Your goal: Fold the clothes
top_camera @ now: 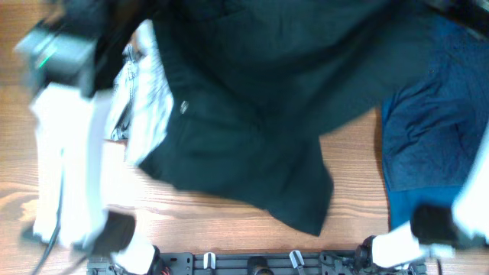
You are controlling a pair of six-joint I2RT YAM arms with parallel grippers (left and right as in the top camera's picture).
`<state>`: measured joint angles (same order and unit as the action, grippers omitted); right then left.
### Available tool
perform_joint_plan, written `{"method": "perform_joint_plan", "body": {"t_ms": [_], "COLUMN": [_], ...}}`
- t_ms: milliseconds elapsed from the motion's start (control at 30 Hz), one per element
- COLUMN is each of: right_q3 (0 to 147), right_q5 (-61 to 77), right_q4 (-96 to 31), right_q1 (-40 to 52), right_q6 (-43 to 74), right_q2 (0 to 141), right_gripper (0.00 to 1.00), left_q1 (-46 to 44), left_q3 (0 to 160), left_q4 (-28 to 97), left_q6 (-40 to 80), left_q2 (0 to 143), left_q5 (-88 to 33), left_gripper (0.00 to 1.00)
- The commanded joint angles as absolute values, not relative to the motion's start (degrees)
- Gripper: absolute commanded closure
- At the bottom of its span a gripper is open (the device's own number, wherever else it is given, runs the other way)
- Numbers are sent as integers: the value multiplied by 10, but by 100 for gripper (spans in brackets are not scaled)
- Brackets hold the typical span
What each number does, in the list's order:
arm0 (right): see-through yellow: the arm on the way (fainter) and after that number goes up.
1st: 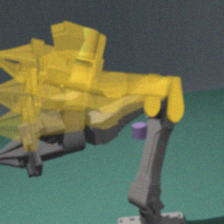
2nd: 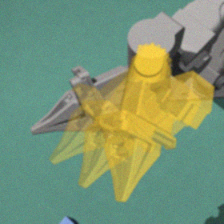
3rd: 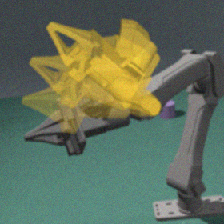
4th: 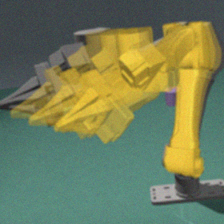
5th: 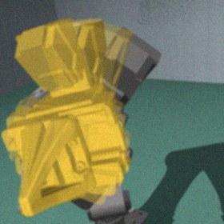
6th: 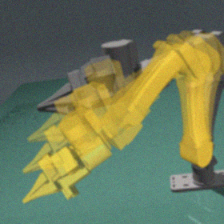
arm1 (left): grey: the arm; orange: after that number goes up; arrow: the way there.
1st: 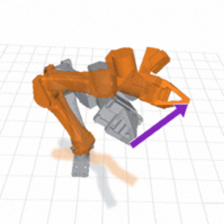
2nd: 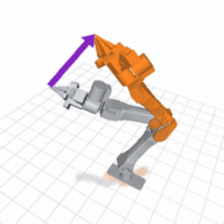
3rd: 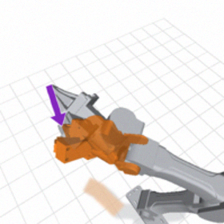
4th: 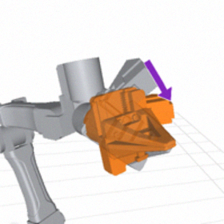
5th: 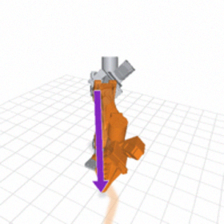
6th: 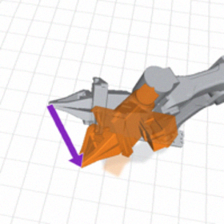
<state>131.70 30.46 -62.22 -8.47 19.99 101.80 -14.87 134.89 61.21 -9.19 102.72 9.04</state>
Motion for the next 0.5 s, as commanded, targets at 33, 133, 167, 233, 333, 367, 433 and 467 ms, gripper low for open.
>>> {"method": "perform_joint_plan", "body": {"t_ms": [33, 133, 167, 233, 333, 367, 433, 467], "right_q3": [1312, 1312, 1312, 1312, 1312, 1312, 1312, 1312], "right_q5": [319, 332, 333, 333, 337, 338, 338, 338], "right_q4": [-525, -466, -465, -473, -546, -571, -651, -669], "right_q1": [-30, -37, -46, -73, -134, -150, -199, -207], "right_q6": [179, 185, 184, 176, 179, 178, 149, 140], "right_q2": [1220, 1287, 1292, 1282, 1237, 1222, 1161, 1143], "right_gripper": [96, 40, 20, 7, 7, 7, 10, 10], "left_q1": [-112, -92, -88, -77, -59, -56, -47, -46], "left_q3": [1346, 1346, 1346, 1346, 1346, 1346, 1346, 1346], "left_q4": [558, 518, 521, 534, 608, 627, 718, 738], "left_q6": [-76, -63, -64, -64, -64, -64, -64, -64], "left_q2": [1202, 1280, 1284, 1274, 1229, 1220, 1177, 1165], "left_q5": [67, 67, 67, 85, 88, 88, 85, 82], "left_gripper": [66, 0, 0, 0, 0, 0, 0, 0]}}
